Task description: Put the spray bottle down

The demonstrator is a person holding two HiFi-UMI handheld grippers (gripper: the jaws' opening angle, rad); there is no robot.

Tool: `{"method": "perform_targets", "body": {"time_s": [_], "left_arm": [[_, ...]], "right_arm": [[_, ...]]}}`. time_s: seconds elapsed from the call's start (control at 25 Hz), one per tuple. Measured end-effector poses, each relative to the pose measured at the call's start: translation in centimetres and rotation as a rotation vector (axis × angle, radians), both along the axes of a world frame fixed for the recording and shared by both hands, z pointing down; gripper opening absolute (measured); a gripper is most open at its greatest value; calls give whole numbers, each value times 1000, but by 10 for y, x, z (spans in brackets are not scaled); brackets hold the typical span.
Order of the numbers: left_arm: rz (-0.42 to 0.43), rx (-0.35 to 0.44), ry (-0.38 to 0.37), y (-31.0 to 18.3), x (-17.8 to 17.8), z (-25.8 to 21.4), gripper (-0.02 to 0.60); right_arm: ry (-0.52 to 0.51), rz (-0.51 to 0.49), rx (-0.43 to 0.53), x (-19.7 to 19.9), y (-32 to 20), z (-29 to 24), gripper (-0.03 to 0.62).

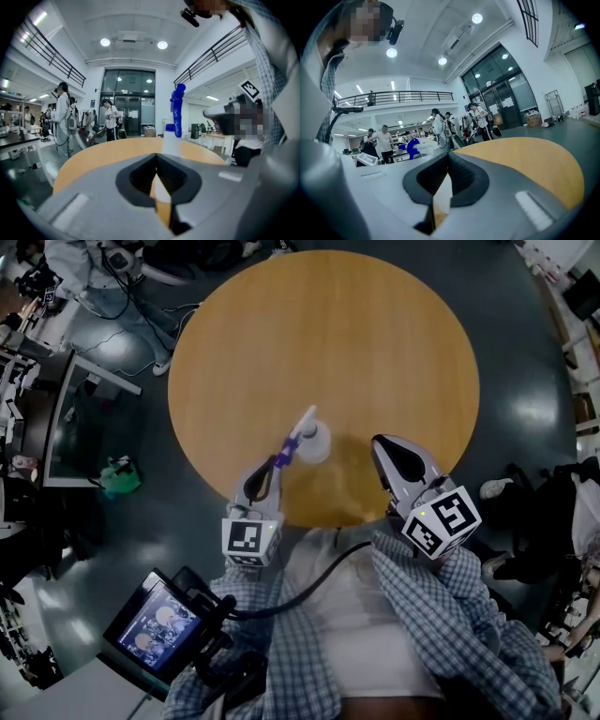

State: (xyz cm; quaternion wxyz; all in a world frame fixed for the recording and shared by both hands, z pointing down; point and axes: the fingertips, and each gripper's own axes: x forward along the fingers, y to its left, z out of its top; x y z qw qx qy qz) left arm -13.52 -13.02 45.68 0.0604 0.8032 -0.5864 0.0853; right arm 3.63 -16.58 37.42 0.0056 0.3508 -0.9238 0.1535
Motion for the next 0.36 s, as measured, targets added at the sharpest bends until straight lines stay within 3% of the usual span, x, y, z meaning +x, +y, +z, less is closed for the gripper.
{"method": "perform_targets", "body": {"time_s": [0.36], "left_arm": [[2,-5,-2,-3,4,-5,5]], "right_arm": [[8,-9,-2,-2,0,0,6]]}}
